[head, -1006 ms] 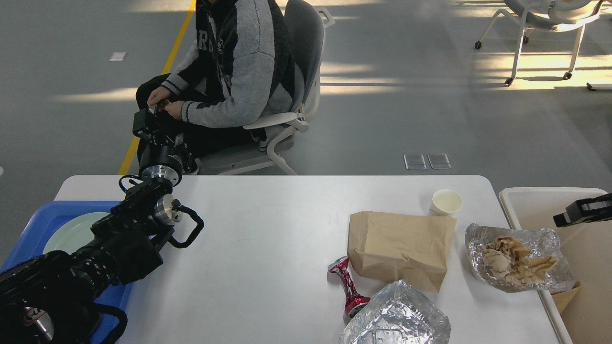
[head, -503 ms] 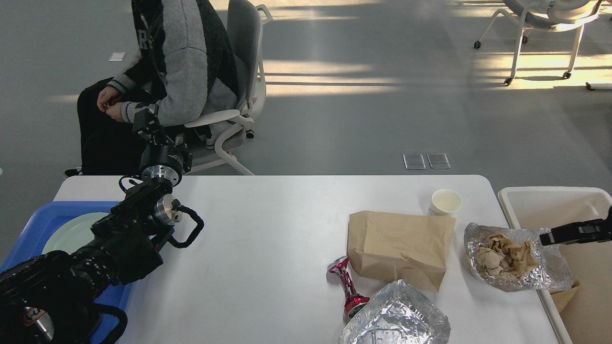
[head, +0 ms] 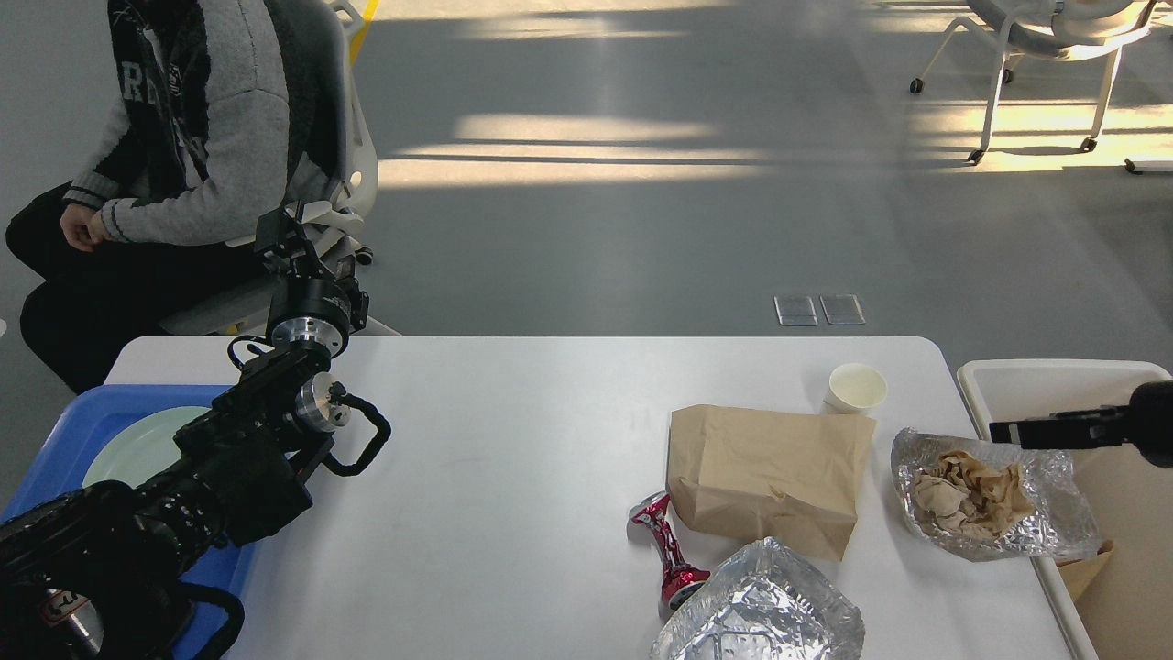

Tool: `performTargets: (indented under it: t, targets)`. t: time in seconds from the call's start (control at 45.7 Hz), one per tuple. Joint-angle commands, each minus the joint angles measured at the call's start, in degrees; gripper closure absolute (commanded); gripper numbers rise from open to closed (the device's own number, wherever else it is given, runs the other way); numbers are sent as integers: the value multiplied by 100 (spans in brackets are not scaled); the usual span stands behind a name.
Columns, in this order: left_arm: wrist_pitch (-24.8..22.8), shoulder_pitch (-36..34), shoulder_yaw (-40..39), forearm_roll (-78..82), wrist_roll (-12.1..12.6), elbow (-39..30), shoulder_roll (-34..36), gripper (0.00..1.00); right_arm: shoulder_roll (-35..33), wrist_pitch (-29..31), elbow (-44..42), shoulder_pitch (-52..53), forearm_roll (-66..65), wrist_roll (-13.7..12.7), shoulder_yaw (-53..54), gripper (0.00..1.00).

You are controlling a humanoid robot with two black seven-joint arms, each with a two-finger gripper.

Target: Tidy desktop

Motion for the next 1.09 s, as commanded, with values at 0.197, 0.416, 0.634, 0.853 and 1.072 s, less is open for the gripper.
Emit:
performTargets:
  t: [0.197,0.416,0.634,0.853,1.072]
  targets:
    - [-3,1,-3,0,8,0,0,4,-100,2741,367,2952,53,-36,129,0]
    - [-3,1,-3,0,-1,0,0,4,146,5186,358,4043,519,-334,902,0]
    - [-3,1,6,0,-1,0,0,4,120,5282,341,4369,1221,-1476,1957,0]
    - [-3,1,5,0,8,0,0,4,67,5282,341,4395,1767,-2383,2625,0]
    - [6,1,5,0,-1,0,0,4,76,5282,253,4290,2161,-2374,3039,0]
